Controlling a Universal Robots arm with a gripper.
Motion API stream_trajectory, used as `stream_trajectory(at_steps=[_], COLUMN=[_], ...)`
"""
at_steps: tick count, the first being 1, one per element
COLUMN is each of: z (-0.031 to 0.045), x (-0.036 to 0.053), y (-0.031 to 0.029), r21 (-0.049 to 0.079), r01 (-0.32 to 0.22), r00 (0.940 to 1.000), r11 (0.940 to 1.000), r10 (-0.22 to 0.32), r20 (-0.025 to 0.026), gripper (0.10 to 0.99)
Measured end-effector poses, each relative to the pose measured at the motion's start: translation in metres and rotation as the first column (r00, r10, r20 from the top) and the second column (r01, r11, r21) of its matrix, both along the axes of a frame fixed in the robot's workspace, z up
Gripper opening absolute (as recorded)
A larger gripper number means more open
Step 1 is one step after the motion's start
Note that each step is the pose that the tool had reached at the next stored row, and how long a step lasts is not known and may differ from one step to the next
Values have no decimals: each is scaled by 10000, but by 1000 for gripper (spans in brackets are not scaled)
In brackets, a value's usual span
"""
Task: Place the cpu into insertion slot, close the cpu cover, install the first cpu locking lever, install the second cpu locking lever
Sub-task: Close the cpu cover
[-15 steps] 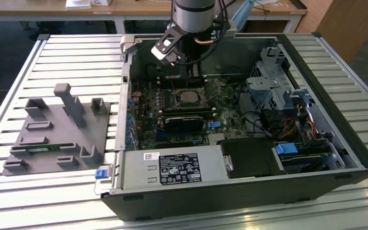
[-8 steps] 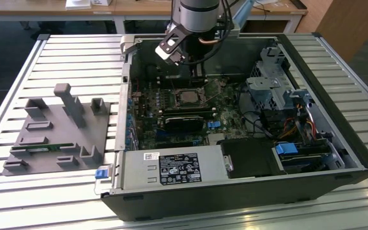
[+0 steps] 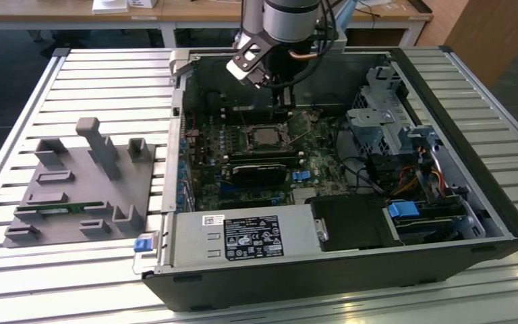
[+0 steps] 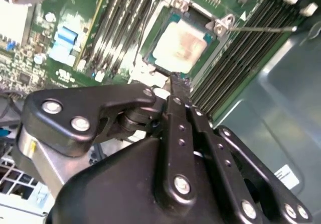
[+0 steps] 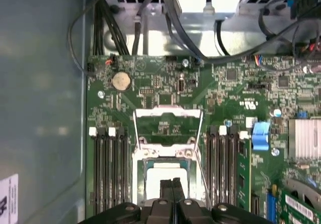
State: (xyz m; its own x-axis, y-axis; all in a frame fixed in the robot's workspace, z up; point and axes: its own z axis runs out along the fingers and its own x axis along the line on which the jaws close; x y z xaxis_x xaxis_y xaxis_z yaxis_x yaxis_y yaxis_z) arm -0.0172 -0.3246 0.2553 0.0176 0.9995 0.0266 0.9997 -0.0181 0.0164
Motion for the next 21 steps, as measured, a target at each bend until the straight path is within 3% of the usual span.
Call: stream_trajectory(at_steps=[5,10,16,21], z=[-1,0,72,76], x=[89,225,239,290], y=[1,0,0,0], r21=[132,134,133,133], r01=[-243,-284,-281,-282], r00=[9997,9996,9996,9996], r11=[9996,9995,9995,9995], r10=[243,284,281,282], r20=[3,2,2,2], gripper=[106,106,106,106])
